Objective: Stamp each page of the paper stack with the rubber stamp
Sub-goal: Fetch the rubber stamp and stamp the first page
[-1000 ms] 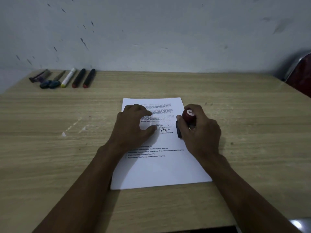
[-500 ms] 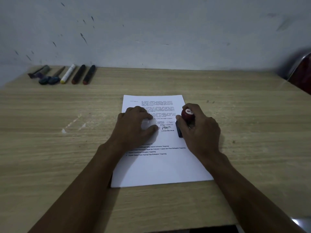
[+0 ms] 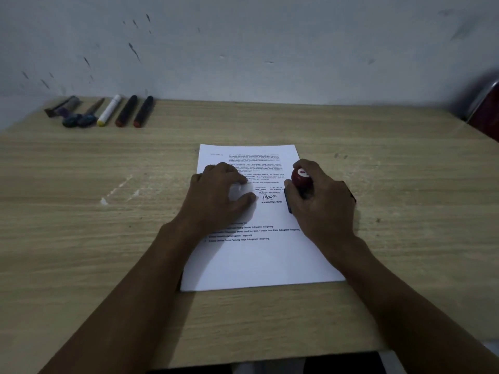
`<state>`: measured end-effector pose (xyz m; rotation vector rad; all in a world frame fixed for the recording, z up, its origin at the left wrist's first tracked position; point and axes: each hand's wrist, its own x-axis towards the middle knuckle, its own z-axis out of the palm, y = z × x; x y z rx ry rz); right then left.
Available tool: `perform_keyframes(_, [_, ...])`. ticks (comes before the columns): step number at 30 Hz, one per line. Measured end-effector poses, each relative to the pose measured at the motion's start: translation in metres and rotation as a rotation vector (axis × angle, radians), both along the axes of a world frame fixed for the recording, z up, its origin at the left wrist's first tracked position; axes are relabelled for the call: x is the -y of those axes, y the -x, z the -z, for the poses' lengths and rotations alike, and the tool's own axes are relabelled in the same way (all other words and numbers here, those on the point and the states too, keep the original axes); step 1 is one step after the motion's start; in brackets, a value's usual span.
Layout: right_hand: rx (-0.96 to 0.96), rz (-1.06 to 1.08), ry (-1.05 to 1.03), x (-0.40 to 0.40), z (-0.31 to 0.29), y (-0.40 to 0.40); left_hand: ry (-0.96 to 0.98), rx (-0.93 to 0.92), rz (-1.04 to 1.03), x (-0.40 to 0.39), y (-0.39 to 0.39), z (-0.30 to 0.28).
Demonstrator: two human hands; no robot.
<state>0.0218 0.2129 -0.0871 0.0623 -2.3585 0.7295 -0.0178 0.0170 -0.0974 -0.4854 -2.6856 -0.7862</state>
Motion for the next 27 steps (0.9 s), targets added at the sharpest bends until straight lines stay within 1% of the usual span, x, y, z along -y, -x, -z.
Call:
perform_keyframes(3, [0.010,-0.005,-0.008,0.0005,0.0006,-0.0002,0.016,0.009,-0.008,-0.0002,-0.0004,0.0008])
perform_keyframes(20, [0.054,0.008,-0.010,-0.0004,0.0000,-0.0028,-0.029,0.000,-0.004,-0.0008,-0.0032,0.0026])
perform_keyframes(27, [0.018,0.028,-0.036,-0.0008,0.0017,-0.0023,0.000,0.011,-0.014,-0.0012,-0.0032,0.0025])
